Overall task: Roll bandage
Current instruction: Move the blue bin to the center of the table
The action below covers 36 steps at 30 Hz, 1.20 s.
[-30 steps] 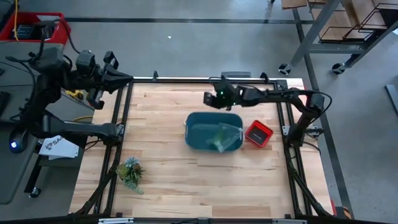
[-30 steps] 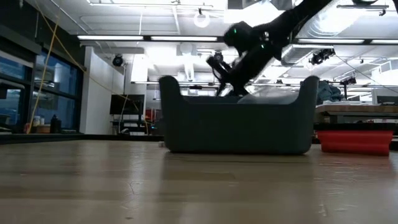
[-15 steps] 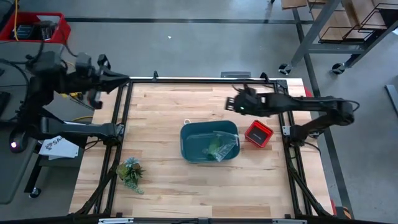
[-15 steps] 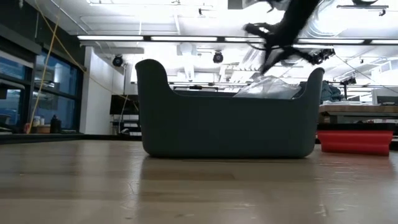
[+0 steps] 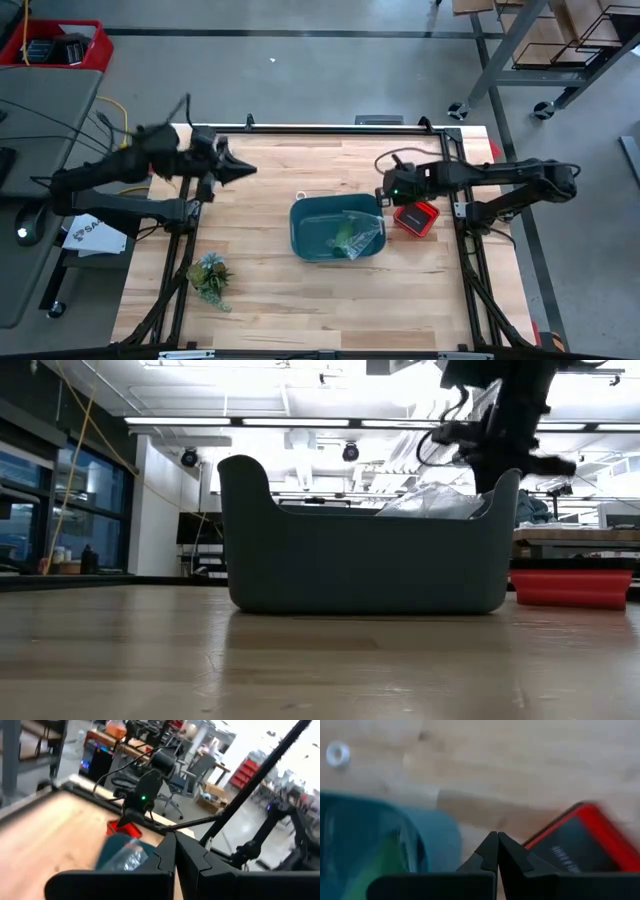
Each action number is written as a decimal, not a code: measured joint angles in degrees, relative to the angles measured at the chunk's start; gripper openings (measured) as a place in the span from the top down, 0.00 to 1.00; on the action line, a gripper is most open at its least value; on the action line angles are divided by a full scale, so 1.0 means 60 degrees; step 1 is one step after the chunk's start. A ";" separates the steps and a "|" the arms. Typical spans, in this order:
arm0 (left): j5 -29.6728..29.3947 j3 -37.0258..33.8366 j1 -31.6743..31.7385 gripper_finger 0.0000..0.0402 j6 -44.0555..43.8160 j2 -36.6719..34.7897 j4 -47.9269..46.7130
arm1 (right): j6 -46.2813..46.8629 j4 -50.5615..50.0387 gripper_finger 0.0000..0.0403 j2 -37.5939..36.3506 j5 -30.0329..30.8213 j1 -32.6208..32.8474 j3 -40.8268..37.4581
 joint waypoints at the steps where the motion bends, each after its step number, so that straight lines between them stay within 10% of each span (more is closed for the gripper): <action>1: -0.0310 -0.0454 -0.0268 1.00 -0.0354 -0.0152 0.0317 | -0.0018 0.0377 1.00 0.0006 -0.0211 0.0117 -0.0275; 19: -0.3453 -0.4938 -0.3798 1.00 -0.2282 -0.0844 0.5582 | 0.0912 0.2250 1.00 0.0007 -0.0343 0.1884 -0.1086; 36: -0.3806 -0.4997 -0.3794 1.00 -0.2008 -0.2173 0.3987 | 0.2555 0.3376 1.00 0.0026 -0.0393 0.2581 -0.1083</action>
